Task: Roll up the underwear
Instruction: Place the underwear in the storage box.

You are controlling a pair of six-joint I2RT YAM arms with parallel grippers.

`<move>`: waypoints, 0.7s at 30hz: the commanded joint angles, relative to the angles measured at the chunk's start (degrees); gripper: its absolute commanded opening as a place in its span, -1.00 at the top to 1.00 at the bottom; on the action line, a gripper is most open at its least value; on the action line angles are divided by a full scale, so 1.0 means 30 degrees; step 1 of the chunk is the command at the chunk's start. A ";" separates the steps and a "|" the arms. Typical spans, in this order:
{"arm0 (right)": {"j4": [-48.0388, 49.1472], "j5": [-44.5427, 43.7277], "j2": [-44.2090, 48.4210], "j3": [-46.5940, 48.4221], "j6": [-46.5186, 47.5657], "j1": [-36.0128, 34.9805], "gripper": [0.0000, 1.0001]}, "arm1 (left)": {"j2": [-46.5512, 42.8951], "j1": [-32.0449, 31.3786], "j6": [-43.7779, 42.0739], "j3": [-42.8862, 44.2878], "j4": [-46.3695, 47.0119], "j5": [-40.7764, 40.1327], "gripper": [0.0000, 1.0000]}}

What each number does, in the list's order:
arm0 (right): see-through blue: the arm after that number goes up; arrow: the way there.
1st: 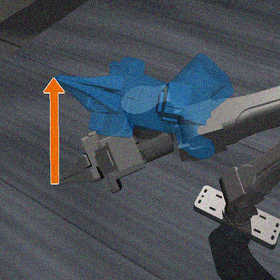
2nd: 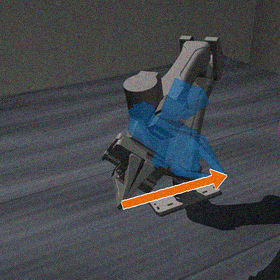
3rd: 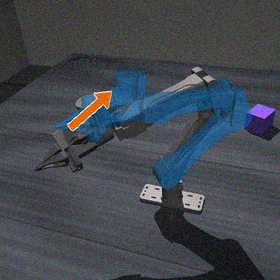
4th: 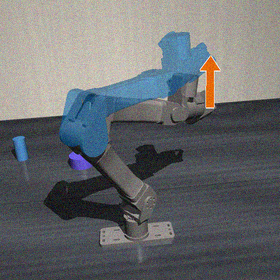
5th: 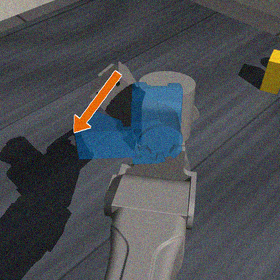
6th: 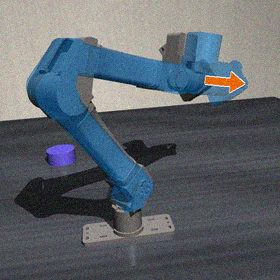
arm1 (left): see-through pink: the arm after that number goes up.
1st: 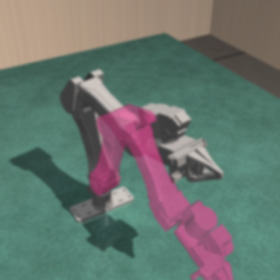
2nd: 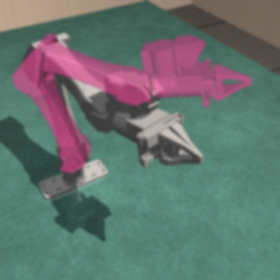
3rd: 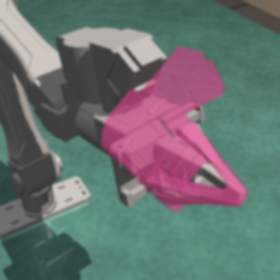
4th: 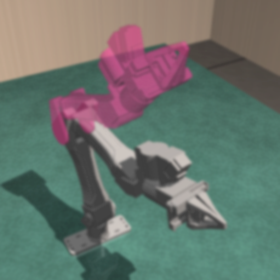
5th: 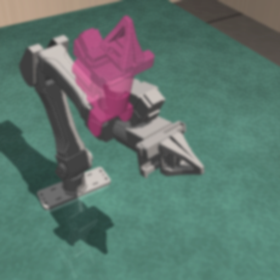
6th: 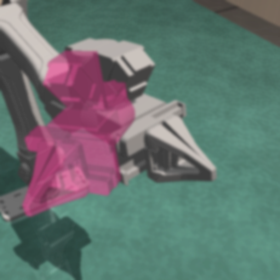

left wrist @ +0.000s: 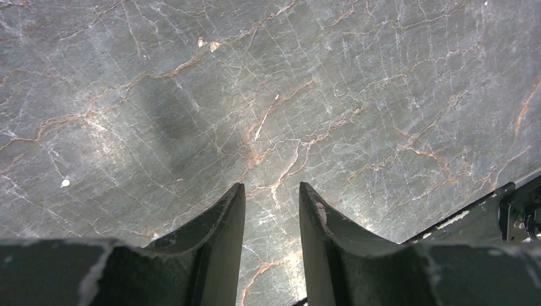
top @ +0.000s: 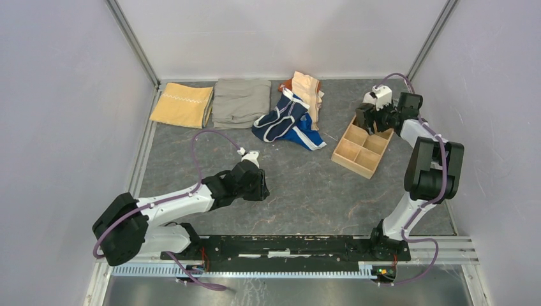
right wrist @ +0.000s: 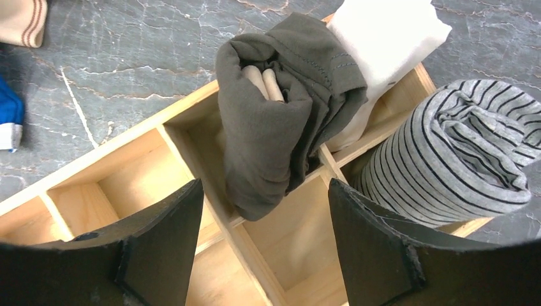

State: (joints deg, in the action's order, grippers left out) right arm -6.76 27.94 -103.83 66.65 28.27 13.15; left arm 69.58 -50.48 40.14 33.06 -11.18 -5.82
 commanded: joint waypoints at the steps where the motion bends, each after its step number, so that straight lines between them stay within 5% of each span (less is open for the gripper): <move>1: -0.0023 0.0215 0.2024 0.0557 -0.0781 0.0045 -0.54 | -0.0507 0.0098 -0.0548 0.0771 -0.0393 -0.0250 0.14; 14: 0.3570 -0.1551 0.9051 -0.1050 -1.4192 -0.0407 -0.58 | -0.2833 0.0144 0.0077 0.1985 -0.2334 -0.2688 0.01; 21: 0.0510 -0.3266 1.0587 -0.1426 -1.3703 -0.5419 -0.56 | -0.2875 0.0449 -0.0176 0.4910 -0.5217 -0.4544 -0.14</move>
State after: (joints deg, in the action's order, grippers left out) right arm 0.49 21.17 -73.43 63.75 -10.46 5.17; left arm 62.06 -50.04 40.18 41.50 -21.52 -14.02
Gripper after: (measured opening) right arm 0.782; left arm 0.549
